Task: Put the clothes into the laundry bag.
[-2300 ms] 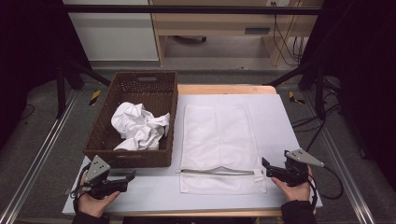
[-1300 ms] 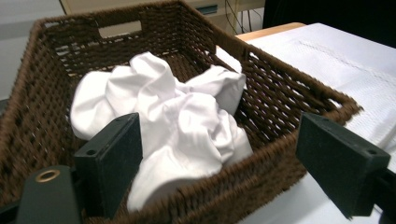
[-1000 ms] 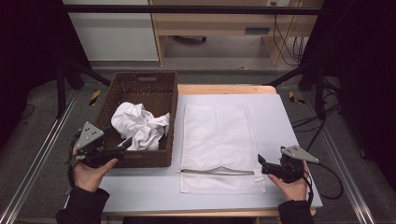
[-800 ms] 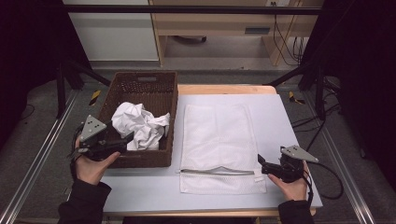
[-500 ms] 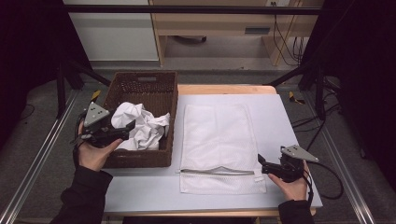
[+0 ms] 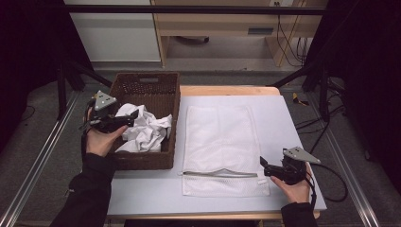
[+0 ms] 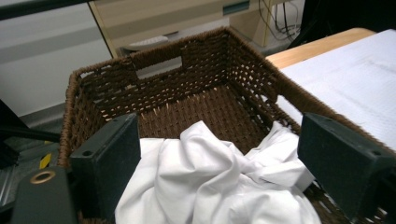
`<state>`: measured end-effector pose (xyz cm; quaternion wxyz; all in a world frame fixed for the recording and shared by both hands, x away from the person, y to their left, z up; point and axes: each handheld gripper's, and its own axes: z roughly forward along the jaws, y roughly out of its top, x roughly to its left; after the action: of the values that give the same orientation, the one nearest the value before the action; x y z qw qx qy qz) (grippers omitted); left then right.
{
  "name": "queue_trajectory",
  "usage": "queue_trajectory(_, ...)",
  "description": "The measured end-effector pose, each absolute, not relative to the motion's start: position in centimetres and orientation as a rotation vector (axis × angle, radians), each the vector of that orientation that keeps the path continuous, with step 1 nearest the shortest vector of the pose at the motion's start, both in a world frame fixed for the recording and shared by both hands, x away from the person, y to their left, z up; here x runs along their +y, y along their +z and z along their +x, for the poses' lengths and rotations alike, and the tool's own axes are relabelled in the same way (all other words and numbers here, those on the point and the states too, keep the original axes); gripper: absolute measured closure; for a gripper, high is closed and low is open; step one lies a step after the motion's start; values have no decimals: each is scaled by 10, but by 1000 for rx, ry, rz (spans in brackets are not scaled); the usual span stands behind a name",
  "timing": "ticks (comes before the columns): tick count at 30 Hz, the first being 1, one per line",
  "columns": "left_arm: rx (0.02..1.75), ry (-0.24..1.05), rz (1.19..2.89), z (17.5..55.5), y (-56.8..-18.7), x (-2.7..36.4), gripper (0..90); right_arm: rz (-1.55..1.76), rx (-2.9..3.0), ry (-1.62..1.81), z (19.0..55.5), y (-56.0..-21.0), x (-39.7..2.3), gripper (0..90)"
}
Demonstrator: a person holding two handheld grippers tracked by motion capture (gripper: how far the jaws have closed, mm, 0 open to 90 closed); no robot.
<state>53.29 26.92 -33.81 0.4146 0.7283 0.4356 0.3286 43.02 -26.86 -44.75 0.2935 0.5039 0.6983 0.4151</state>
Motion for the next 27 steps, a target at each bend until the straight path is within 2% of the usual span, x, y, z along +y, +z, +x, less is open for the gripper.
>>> queue_trajectory(9,1158,829,1900,566,-362,269,140,1339,1875,1098,431,-450,-267,73)
queue_trajectory(16,1193,805,1962,575,-379,271,142,1353,1881,1100,431,-451,-267,71)
queue_trajectory(23,1233,725,2000,581,-393,274,111,1348,1899,1085,433,-453,-266,65)
queue_trajectory(27,1243,706,2106,585,-402,268,85,1351,1914,1077,433,-454,-265,60)
